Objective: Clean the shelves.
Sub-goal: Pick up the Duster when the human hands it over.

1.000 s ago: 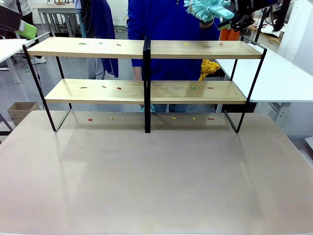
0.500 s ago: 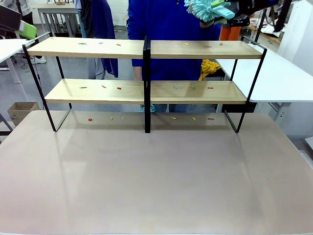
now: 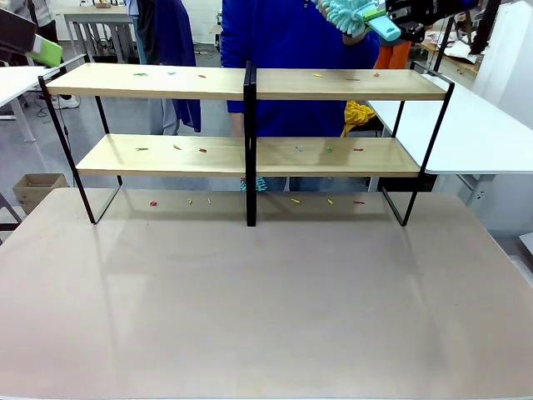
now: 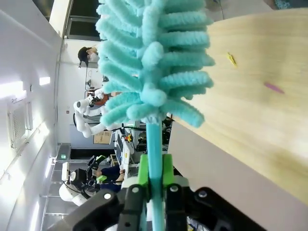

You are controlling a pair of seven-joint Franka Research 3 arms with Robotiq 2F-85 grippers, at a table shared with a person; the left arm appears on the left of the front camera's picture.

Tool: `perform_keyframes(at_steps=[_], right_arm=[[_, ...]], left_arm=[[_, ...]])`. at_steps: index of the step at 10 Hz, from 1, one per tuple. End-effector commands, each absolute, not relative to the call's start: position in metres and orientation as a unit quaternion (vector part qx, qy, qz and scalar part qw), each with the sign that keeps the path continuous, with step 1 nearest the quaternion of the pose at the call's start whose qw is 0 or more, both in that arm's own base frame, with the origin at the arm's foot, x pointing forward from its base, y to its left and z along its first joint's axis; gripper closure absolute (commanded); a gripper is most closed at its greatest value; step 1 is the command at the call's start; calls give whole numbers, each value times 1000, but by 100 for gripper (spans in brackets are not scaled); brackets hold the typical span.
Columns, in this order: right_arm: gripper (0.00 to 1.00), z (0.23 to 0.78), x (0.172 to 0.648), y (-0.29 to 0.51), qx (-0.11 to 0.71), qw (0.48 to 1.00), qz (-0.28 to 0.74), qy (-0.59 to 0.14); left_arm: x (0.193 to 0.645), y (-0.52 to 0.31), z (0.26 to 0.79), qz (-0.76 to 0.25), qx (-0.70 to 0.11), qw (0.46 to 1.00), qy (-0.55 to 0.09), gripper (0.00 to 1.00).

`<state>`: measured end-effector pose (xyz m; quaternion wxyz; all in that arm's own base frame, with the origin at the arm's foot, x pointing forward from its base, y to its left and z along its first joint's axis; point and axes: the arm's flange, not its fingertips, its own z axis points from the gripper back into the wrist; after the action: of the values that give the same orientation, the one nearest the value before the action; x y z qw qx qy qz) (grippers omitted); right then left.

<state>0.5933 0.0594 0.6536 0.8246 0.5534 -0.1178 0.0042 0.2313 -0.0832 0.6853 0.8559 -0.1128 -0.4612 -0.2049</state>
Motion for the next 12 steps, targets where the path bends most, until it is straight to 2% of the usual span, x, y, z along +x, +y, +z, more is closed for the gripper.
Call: perform_keyframes(at_steps=[1,3,5,8,10,12], right_arm=[[100,650,587,63,568,814,4,-122],[100,670,570,54,539,834,58,-103],[100,707,514,13,459,871,168,-49],[100,746,412,-86,362,892,262,-66],[100,749,353,-143,357,884,297,-43],[100,730,304,-180,345,872,338,-78]], left_arm=[[231,-84,686,-208,-113,855,-461,0],[231,-84,686,-208,-113,855,-461,0],[231,-84,686,-208,-113,855,-461,0],[231,-84,686,-208,-113,855,-461,0],[231,-84,686,-208,-113,855,-461,0],[231,-84,686,-208,-113,855,-461,0]])
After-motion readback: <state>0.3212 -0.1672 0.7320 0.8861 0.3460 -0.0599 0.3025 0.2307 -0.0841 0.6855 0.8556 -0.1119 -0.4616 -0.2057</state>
